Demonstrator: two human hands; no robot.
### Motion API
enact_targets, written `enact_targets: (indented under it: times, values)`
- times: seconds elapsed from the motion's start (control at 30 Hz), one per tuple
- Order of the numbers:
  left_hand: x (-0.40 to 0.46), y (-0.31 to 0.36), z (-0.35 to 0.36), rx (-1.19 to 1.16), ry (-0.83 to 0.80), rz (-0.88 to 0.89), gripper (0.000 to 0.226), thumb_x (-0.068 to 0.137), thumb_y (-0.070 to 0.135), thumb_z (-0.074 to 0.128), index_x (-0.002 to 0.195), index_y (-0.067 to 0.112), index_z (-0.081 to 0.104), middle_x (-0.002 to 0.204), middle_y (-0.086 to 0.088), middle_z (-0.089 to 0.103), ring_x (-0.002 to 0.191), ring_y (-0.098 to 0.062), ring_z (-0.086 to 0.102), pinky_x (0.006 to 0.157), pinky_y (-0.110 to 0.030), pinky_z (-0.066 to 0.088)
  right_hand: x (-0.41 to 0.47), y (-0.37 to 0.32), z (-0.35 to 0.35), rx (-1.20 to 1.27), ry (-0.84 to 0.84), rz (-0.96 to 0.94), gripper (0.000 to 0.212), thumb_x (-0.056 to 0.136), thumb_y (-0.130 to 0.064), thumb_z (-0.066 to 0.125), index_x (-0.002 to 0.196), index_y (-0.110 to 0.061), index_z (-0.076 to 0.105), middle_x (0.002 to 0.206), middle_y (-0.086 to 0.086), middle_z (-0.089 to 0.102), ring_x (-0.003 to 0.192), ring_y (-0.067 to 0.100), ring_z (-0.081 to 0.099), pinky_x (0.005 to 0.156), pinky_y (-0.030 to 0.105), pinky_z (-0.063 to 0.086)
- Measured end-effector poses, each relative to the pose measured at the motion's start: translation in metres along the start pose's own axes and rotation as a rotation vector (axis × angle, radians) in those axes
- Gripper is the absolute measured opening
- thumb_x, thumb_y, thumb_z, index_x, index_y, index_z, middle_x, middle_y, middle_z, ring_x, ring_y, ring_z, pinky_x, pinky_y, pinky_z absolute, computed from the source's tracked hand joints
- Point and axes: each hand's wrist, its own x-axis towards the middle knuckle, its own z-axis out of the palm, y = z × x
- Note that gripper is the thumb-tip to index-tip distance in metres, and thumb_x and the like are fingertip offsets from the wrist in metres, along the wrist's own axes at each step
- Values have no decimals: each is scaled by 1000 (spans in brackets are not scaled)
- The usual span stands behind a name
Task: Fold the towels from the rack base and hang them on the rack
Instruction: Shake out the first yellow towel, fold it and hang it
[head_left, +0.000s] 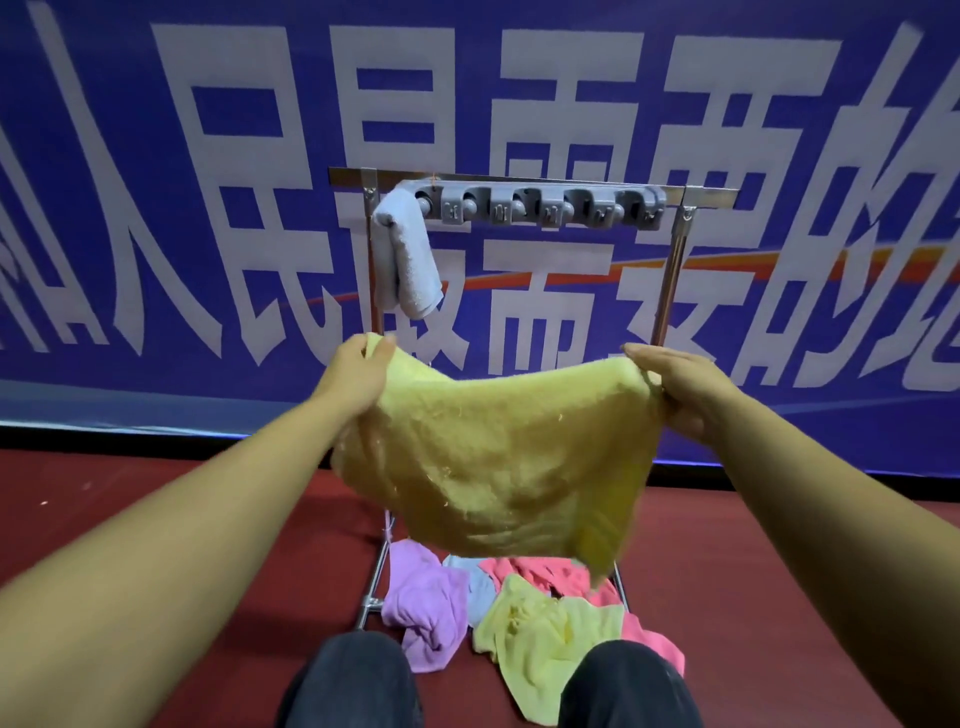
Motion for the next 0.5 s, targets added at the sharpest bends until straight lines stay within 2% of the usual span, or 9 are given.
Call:
enact_targets:
  times: [0.03, 0.1, 0.13, 0.2, 0.27, 0.3, 0.37, 0.43, 0.5]
  values:
    - [4, 4, -5, -159, -42, -80, 44, 97, 54, 55, 118, 16, 63, 109, -10, 70, 99, -28, 69, 91, -45, 56, 0, -1, 1, 67, -16, -21, 24, 95, -23, 73, 116, -12, 74, 115, 14, 74, 97, 25, 71, 77, 37, 61]
    - [5, 15, -14, -568, -226, -235, 32, 97, 33, 66, 116, 8, 65, 103, -12, 71, 91, -24, 72, 86, -42, 59, 0, -3, 3, 180, -39, -75, 27, 98, -17, 68, 124, -11, 71, 115, 15, 74, 91, 23, 72, 72, 33, 59]
    - [5, 20, -19, -728, -297, -265, 34, 96, 19, 67, 125, 2, 62, 110, -16, 70, 95, -24, 72, 86, -39, 60, -1, -5, 5, 221, -52, -99, 28, 99, -15, 66, 127, -11, 70, 115, 15, 74, 90, 22, 73, 73, 33, 60]
    - [10, 23, -23, -843, -321, -234, 51, 92, -2, 65, 140, -7, 49, 125, -23, 64, 103, -25, 70, 82, -33, 63, 1, -9, 5, 272, -66, -135, 32, 97, -8, 66, 129, -12, 68, 116, 15, 75, 99, 24, 75, 83, 35, 62]
    - [14, 22, -23, -743, -262, -155, 52, 89, -8, 66, 139, -7, 52, 125, -25, 66, 99, -23, 71, 73, -26, 62, 3, -13, 6, 282, -54, -181, 35, 94, -3, 69, 128, -11, 69, 117, 15, 75, 107, 28, 74, 92, 38, 61]
    - [14, 21, -22, -635, -214, -115, 47, 88, -7, 69, 134, -5, 59, 121, -23, 69, 98, -22, 71, 75, -25, 61, 3, -15, 6, 271, -38, -209, 35, 92, -2, 71, 126, -10, 69, 118, 14, 75, 109, 28, 73, 95, 39, 61]
    - [13, 18, -23, -334, -141, 37, 34, 87, 3, 75, 121, 4, 70, 113, -16, 73, 99, -21, 69, 81, -26, 56, 3, -17, 6, 232, -3, -259, 36, 90, -4, 75, 126, -10, 70, 118, 14, 74, 111, 27, 72, 99, 40, 59]
    - [12, 17, -24, 2, -126, 209, 20, 91, 14, 75, 111, 13, 74, 101, -3, 73, 93, -13, 66, 76, -21, 49, 3, -18, 3, 192, 44, -300, 37, 89, -10, 77, 126, -9, 71, 119, 13, 73, 113, 27, 71, 101, 41, 58]
    - [12, 19, -21, 197, -156, 291, 11, 96, 18, 68, 107, 16, 71, 93, 0, 68, 86, -14, 62, 70, -24, 47, 5, -18, -1, 141, 93, -333, 36, 89, -16, 78, 124, -10, 73, 121, 11, 73, 114, 26, 70, 102, 44, 57]
